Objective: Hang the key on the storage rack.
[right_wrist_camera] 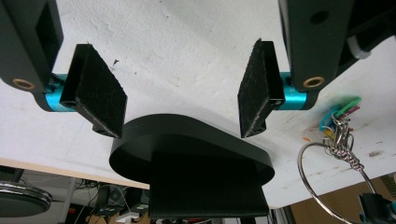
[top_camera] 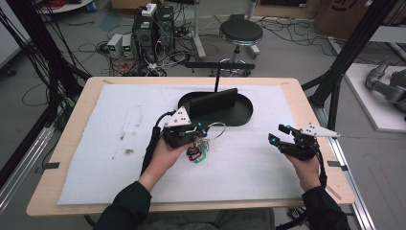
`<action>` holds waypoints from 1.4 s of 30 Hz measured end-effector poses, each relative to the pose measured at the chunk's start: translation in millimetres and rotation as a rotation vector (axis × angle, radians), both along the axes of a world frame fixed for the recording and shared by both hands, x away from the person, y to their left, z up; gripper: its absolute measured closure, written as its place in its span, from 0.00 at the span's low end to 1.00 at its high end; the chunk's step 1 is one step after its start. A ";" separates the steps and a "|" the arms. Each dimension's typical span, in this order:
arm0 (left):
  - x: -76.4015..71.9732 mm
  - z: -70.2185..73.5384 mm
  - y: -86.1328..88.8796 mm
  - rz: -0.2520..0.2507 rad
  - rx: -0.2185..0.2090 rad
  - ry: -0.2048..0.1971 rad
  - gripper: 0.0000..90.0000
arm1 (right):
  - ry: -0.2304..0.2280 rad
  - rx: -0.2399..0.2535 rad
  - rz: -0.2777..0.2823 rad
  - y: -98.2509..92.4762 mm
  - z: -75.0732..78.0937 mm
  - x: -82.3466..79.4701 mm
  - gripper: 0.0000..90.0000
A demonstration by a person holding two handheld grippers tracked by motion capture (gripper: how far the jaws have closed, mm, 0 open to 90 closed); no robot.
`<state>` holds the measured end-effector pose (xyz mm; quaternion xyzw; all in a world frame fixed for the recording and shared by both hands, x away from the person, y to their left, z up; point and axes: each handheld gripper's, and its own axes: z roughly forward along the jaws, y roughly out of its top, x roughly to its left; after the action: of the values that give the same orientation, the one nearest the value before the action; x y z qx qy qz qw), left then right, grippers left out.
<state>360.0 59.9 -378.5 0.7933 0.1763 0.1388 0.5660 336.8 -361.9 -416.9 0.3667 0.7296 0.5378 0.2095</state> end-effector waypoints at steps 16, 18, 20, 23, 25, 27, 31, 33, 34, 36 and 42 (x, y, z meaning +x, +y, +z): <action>-0.1 28.1 17.7 0.031 -0.041 -0.061 0.96 | -0.004 -0.005 0.002 0.5 -0.5 1.0 0.37; 0.3 31.5 19.3 0.036 -0.043 -0.074 0.96 | -0.002 -0.004 0.001 0.5 -0.5 1.0 0.37; 1.2 34.5 21.0 0.041 -0.048 -0.078 0.96 | -0.001 -0.004 0.001 0.5 -0.4 1.0 0.37; 3.0 39.0 24.1 0.050 -0.059 -0.087 0.96 | -0.001 -0.004 0.001 0.4 -0.4 0.9 0.37; 4.3 42.0 26.2 0.059 -0.064 -0.087 0.96 | -0.001 -0.004 0.001 0.3 -0.4 1.0 0.37; 5.5 45.2 28.3 0.065 -0.063 -0.092 0.96 | 0.001 -0.002 0.000 0.3 -0.4 1.0 0.37; 8.4 52.0 32.9 0.083 -0.071 -0.102 0.96 | 0.002 0.000 -0.002 0.2 -0.3 0.9 0.37; 10.2 55.6 35.5 0.092 -0.074 -0.108 0.96 | 0.001 0.000 0.000 -0.2 -0.3 0.9 0.37; 11.1 57.3 37.0 0.097 -0.076 -0.111 0.96 | 0.001 0.000 0.000 -0.2 -0.3 0.9 0.37; 13.1 60.7 40.1 0.107 -0.081 -0.116 0.96 | 0.002 0.000 0.000 -0.3 -0.3 0.9 0.37; 20.6 69.3 49.7 0.140 -0.096 -0.132 0.96 | 0.002 -0.001 -0.001 -0.3 -0.4 0.9 0.37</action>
<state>380.5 109.6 -309.2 0.7400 0.2002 0.2215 0.6027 337.7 -362.2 -417.3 0.3675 0.7300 0.5370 0.2091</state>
